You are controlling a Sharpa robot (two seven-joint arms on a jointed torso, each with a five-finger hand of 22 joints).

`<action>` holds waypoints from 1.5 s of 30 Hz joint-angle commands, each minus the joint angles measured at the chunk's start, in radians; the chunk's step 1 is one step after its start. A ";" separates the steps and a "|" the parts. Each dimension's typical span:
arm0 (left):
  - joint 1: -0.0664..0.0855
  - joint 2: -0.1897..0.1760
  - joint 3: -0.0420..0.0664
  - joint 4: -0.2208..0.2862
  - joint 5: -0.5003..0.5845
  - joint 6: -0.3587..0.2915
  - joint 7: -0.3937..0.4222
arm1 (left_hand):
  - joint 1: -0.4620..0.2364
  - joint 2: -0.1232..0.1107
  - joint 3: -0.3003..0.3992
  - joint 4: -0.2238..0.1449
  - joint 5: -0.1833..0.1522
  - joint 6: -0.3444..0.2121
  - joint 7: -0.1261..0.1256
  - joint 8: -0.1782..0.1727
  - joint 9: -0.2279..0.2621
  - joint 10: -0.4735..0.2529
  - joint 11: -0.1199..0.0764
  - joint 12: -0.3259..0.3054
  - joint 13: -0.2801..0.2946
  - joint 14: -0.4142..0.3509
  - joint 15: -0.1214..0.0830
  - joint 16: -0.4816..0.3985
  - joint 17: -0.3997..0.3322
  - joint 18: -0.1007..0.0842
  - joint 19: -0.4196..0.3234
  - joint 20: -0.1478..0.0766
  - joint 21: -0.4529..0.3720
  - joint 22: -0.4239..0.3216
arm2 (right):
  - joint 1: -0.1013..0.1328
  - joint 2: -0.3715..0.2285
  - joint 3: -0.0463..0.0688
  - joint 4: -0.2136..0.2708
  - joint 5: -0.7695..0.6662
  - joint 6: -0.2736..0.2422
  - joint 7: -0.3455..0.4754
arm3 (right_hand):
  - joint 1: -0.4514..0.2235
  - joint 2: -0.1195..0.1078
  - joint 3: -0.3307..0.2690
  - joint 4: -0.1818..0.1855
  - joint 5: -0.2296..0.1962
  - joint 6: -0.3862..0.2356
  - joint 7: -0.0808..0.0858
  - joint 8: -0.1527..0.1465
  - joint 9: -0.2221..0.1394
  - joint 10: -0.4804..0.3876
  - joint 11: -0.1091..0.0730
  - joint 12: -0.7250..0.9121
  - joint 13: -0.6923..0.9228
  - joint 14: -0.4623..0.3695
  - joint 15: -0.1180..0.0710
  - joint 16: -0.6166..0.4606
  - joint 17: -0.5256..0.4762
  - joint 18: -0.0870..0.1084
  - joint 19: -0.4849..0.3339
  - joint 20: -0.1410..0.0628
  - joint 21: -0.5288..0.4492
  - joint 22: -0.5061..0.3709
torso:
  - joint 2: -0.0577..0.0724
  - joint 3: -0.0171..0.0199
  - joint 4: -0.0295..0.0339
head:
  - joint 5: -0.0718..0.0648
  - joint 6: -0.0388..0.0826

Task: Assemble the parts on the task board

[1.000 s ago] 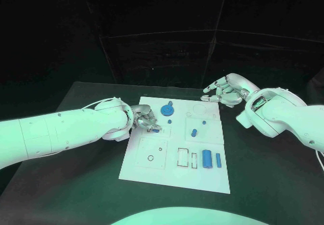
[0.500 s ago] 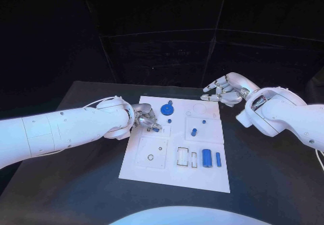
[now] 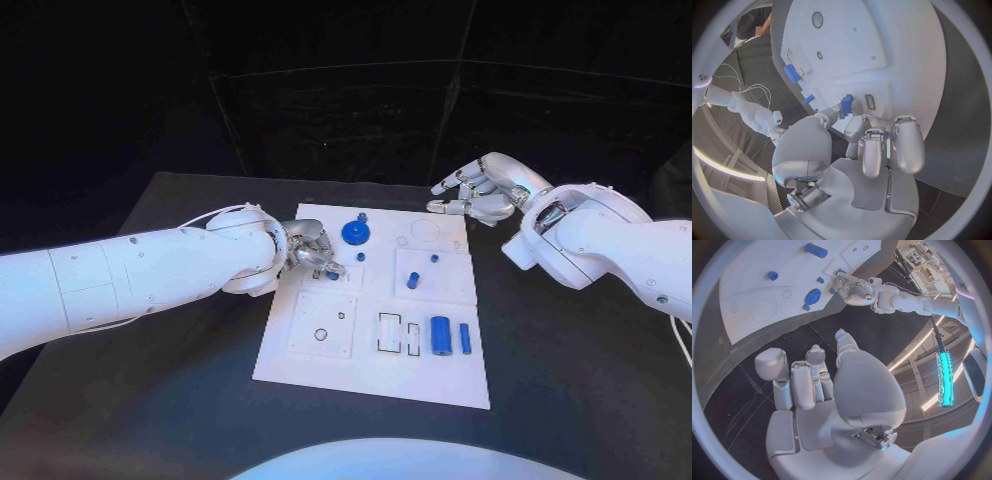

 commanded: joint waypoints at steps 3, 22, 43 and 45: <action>-0.003 0.005 -0.003 0.002 -0.005 0.020 0.000 | -0.019 -0.006 -0.018 0.006 -0.004 0.012 -0.001 0.010 0.004 0.011 -0.002 0.009 0.005 0.104 -0.011 0.003 0.263 -0.014 0.027 -0.008 0.006 0.006 | 0.002 0.001 0.001 0.000 -0.003 -0.006 0.008 | 0.002 0.009 -0.008 0.001 0.007 0.002 -0.002 0.005 0.000 -0.008 -0.002 -0.009 -0.003 0.038 -0.004 -0.009 -0.004 0.008 -0.008 0.001 -0.007 -0.004 | 0.000 0.0002 0.0006 | -0.001 -0.001; -0.003 0.013 -0.003 -0.007 -0.005 0.003 0.000 | -0.066 -0.001 -0.102 0.055 -0.006 0.025 -0.007 0.032 0.021 0.020 -0.007 0.022 0.015 0.104 -0.016 0.003 0.263 -0.019 0.034 -0.014 0.022 0.033 | 0.002 0.004 0.001 -0.001 -0.003 -0.004 0.009 | 0.000 0.010 -0.011 0.003 0.007 0.001 -0.001 0.005 0.000 -0.010 -0.002 -0.010 -0.005 0.038 -0.003 -0.011 -0.005 0.008 -0.010 0.001 -0.010 -0.009 | 0.000 0.0007 -0.0001 | -0.003 -0.002; -0.002 0.009 -0.002 -0.007 -0.005 -0.012 0.000 | -0.112 0.010 -0.299 0.143 -0.013 0.025 -0.013 0.046 0.041 0.022 -0.011 0.028 0.015 0.104 -0.019 0.003 0.263 -0.020 0.036 -0.017 0.028 0.048 | 0.002 0.006 0.001 -0.007 0.000 -0.003 0.010 | -0.016 0.012 -0.029 0.018 0.006 -0.003 0.000 0.005 -0.001 -0.019 0.000 -0.022 -0.020 0.035 -0.002 -0.023 -0.017 0.011 -0.016 0.002 -0.022 -0.025 | 0.000 0.0001 0.0002 | -0.006 -0.001; -0.001 0.007 -0.002 -0.004 -0.005 -0.010 0.000 | -0.110 0.010 -0.316 0.148 -0.015 0.024 -0.013 0.047 0.042 0.022 -0.011 0.028 0.015 0.104 -0.019 0.003 0.263 -0.020 0.036 -0.018 0.027 0.048 | 0.002 0.006 0.001 -0.007 0.000 -0.003 0.010 | -0.018 0.013 -0.031 0.019 0.006 -0.003 0.000 0.006 -0.001 -0.020 0.000 -0.024 -0.023 0.034 -0.002 -0.024 -0.019 0.011 -0.017 0.003 -0.024 -0.027 | 0.000 0.0003 0.0004 | -0.007 0.000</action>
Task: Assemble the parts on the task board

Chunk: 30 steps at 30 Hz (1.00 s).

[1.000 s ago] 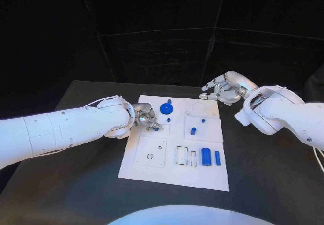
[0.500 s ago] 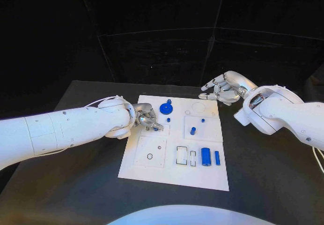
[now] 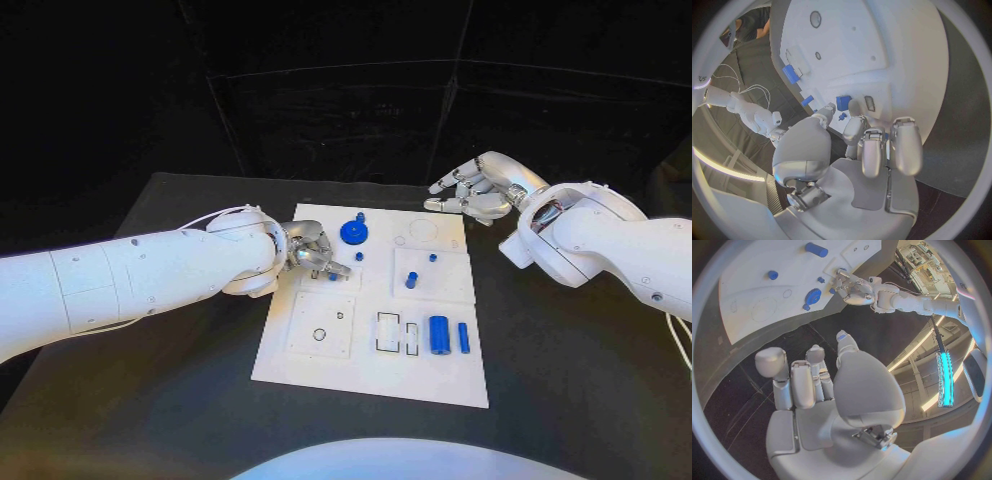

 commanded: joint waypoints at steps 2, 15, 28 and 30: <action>0.003 -0.006 0.001 0.010 -0.004 -0.003 0.002 | 0.000 0.003 -0.027 0.008 -0.007 0.004 0.000 0.005 0.002 0.006 -0.003 0.005 0.000 0.104 -0.005 0.003 0.263 -0.020 0.036 -0.004 0.004 0.001 | 0.002 0.001 0.001 0.000 0.000 -0.003 0.010 | -0.007 0.002 -0.008 0.002 0.002 -0.003 0.000 0.006 -0.001 -0.006 0.000 -0.005 -0.003 0.034 -0.002 -0.008 -0.003 0.011 -0.006 -0.001 -0.008 -0.003 | 0.000 0.0002 -0.0005 | 0.000 0.000; 0.029 -0.037 0.004 0.035 -0.001 0.010 0.002 | 0.022 0.016 -0.063 0.016 -0.012 0.001 0.000 0.005 0.005 0.004 -0.002 0.004 -0.003 0.104 -0.005 0.003 0.263 -0.019 0.034 -0.004 -0.003 -0.005 | 0.002 0.002 0.001 -0.002 0.001 -0.003 0.011 | -0.010 0.003 -0.011 0.005 0.003 -0.004 0.001 0.006 -0.001 -0.008 0.000 -0.007 -0.006 0.033 -0.002 -0.011 -0.006 0.012 -0.008 -0.001 -0.011 -0.008 | -0.001 0.0010 -0.0004 | 0.001 0.003; 0.042 -0.030 0.004 0.035 0.013 0.053 0.003 | 0.046 0.026 -0.078 0.014 -0.011 -0.003 0.001 0.003 0.005 0.000 -0.001 0.000 -0.007 0.104 -0.004 0.003 0.263 -0.018 0.032 -0.003 -0.006 -0.008 | 0.002 0.005 0.001 -0.005 0.001 -0.002 0.010 | -0.010 0.004 -0.011 0.006 0.003 -0.004 0.001 0.006 0.000 -0.007 0.000 -0.006 -0.005 0.033 -0.002 -0.011 -0.006 0.012 -0.007 -0.001 -0.011 -0.008 | 0.000 0.0008 0.0012 | 0.002 0.003; 0.042 -0.028 0.004 0.032 0.013 0.061 0.002 | 0.048 0.026 -0.081 0.014 -0.011 -0.004 0.002 0.003 0.005 -0.001 -0.001 -0.001 -0.009 0.104 -0.004 0.003 0.263 -0.017 0.032 -0.003 -0.008 -0.010 | 0.002 0.005 0.001 -0.005 0.001 -0.001 0.009 | -0.010 0.004 -0.011 0.006 0.003 -0.004 0.001 0.006 0.000 -0.007 0.000 -0.006 -0.005 0.033 -0.002 -0.011 -0.006 0.012 -0.007 -0.001 -0.011 -0.008 | 0.000 0.0007 0.0009 | 0.002 0.002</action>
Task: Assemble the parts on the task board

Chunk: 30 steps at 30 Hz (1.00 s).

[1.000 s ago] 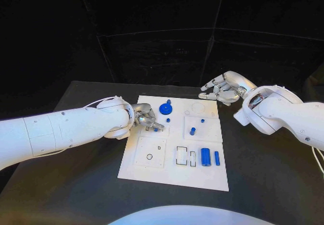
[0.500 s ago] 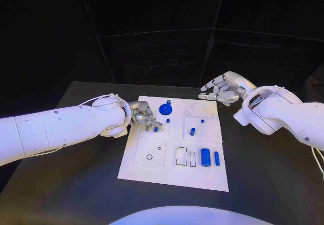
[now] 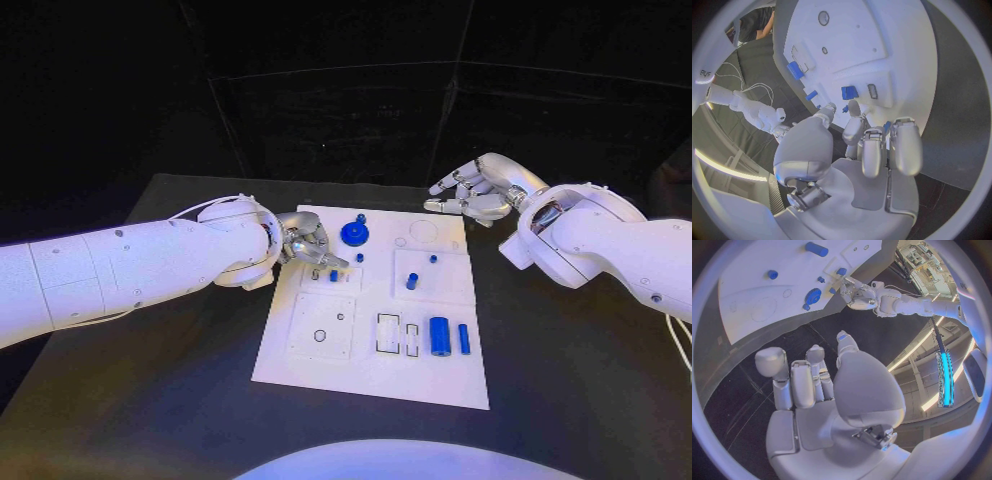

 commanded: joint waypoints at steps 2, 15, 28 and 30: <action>0.002 0.006 0.000 -0.006 0.008 0.044 0.002 | 0.011 -0.002 -0.008 0.000 -0.004 -0.005 0.002 0.002 0.001 -0.002 -0.001 -0.002 -0.003 0.104 -0.004 0.003 0.263 -0.017 0.031 -0.003 -0.006 -0.002 | 0.002 0.001 0.001 0.000 0.000 -0.001 0.008 | -0.006 0.000 -0.005 0.000 0.003 -0.004 0.001 0.006 0.000 -0.008 0.000 -0.003 0.000 0.033 -0.002 -0.005 -0.001 0.012 -0.008 -0.001 -0.007 -0.001 | 0.000 -0.0005 -0.0005 | 0.000 -0.002; 0.002 0.031 0.000 -0.031 0.008 0.079 -0.001 | 0.056 0.027 -0.026 -0.009 -0.002 -0.010 0.005 -0.001 0.002 -0.008 0.002 -0.007 -0.009 0.104 -0.002 0.003 0.263 -0.016 0.028 -0.001 -0.013 -0.009 | 0.002 0.003 0.001 -0.002 0.000 0.001 0.007 | -0.005 0.002 -0.005 0.000 0.005 -0.004 0.000 0.007 0.000 -0.008 0.000 -0.003 -0.001 0.033 -0.002 -0.005 -0.001 0.012 -0.007 -0.001 -0.007 -0.001 | 0.001 -0.0005 -0.0010 | 0.000 -0.003; 0.002 0.043 -0.001 -0.045 0.007 0.084 -0.002 | 0.172 0.091 -0.010 -0.064 -0.046 -0.015 0.002 -0.006 0.003 -0.012 -0.001 -0.010 -0.013 0.104 -0.004 0.003 0.263 -0.015 0.027 -0.002 -0.018 -0.010 | 0.002 0.005 0.001 -0.002 0.000 0.001 0.007 | 0.000 0.006 -0.005 -0.001 0.010 -0.004 0.000 0.007 0.000 -0.008 0.000 -0.003 -0.002 0.033 -0.002 -0.007 -0.002 0.012 -0.007 -0.001 -0.009 -0.003 | 0.000 -0.0005 -0.0007 | -0.003 -0.006; 0.001 0.043 -0.001 -0.045 0.007 0.084 -0.002 | 0.194 0.102 0.000 -0.078 -0.047 -0.017 0.000 -0.007 0.003 -0.012 -0.003 -0.010 -0.014 0.104 -0.006 0.003 0.263 -0.015 0.027 -0.004 -0.019 -0.011 | 0.002 0.005 0.001 -0.003 0.000 0.001 0.007 | 0.002 0.007 -0.005 -0.001 0.012 -0.004 0.000 0.008 0.000 -0.008 0.000 -0.002 -0.002 0.033 -0.002 -0.007 -0.002 0.012 -0.007 -0.001 -0.009 -0.003 | 0.001 -0.0008 -0.0008 | -0.003 -0.006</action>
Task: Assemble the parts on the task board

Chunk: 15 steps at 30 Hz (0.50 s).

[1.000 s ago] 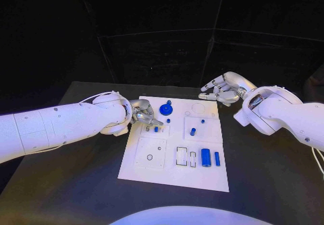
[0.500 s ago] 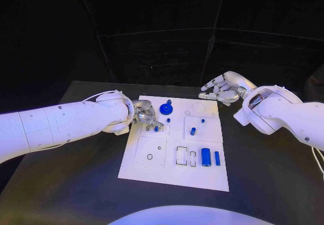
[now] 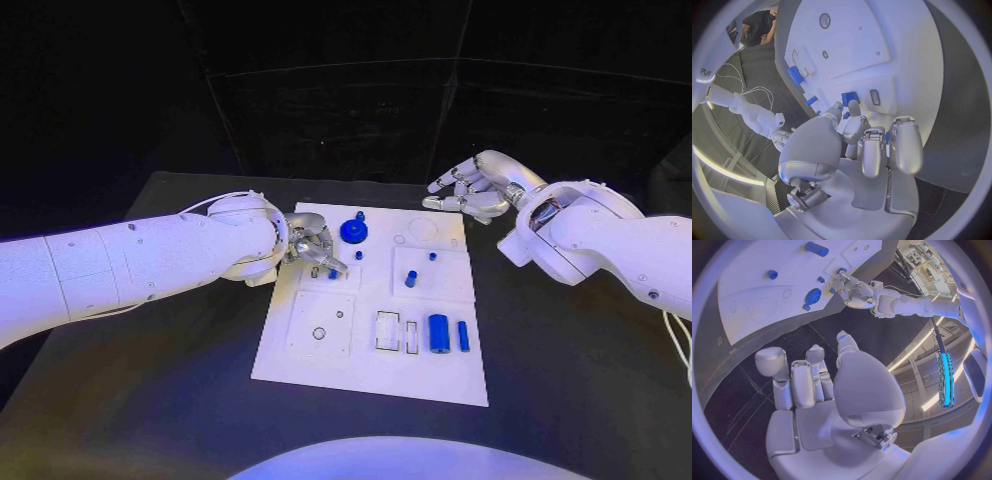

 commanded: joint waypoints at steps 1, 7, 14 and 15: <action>0.001 0.001 0.000 -0.002 0.004 0.013 -0.002 | 0.027 0.007 0.007 -0.017 -0.003 -0.010 0.000 -0.008 0.001 -0.005 -0.004 -0.004 -0.001 0.104 -0.006 0.003 0.263 -0.015 0.027 -0.005 -0.004 -0.001 | 0.002 0.001 0.001 0.000 0.000 0.000 0.007 | 0.002 0.008 -0.005 -0.001 0.007 -0.004 0.000 0.004 0.000 -0.008 0.000 -0.002 -0.001 0.034 -0.002 -0.007 -0.001 0.012 -0.007 -0.001 -0.005 -0.001 | 0.000 -0.0005 0.0003 | -0.001 -0.001; 0.001 0.002 0.000 -0.003 0.004 0.011 -0.002 | 0.050 0.023 0.020 -0.031 -0.004 -0.012 -0.001 -0.011 0.000 -0.006 -0.005 -0.006 -0.002 0.104 -0.008 0.003 0.263 -0.015 0.027 -0.007 -0.005 -0.002 | 0.002 0.002 0.001 0.000 0.000 0.000 0.008 | 0.002 0.008 -0.005 -0.001 0.008 -0.004 0.000 0.004 0.000 -0.008 0.000 -0.003 -0.001 0.034 -0.002 -0.007 0.000 0.012 -0.007 -0.001 -0.006 -0.002 | 0.001 -0.0005 0.0006 | -0.001 -0.001; 0.001 0.003 0.000 -0.006 0.004 0.003 -0.002 | 0.054 0.040 0.027 -0.033 -0.004 -0.012 0.000 -0.012 0.000 -0.006 -0.005 -0.007 -0.002 0.104 -0.008 0.003 0.263 -0.015 0.027 -0.008 -0.006 -0.001 | 0.002 0.002 0.001 0.000 0.000 0.000 0.008 | 0.003 0.009 -0.005 0.000 0.010 -0.004 0.000 0.004 0.000 -0.008 0.000 -0.003 -0.002 0.034 -0.002 -0.008 -0.001 0.012 -0.007 -0.001 -0.006 -0.002 | 0.000 -0.0009 0.0015 | -0.001 -0.002; 0.001 0.003 0.000 -0.006 0.004 0.003 -0.002 | 0.055 0.040 0.027 -0.033 -0.004 -0.012 0.000 -0.012 0.000 -0.006 -0.005 -0.007 -0.003 0.104 -0.008 0.003 0.263 -0.015 0.027 -0.008 -0.006 -0.001 | 0.002 0.003 0.001 0.000 0.000 0.000 0.008 | 0.003 0.009 -0.005 0.000 0.010 -0.004 0.000 0.004 0.000 -0.008 0.000 -0.003 -0.002 0.034 -0.002 -0.008 -0.001 0.012 -0.007 -0.001 -0.006 -0.002 | 0.000 -0.0008 0.0015 | -0.001 -0.003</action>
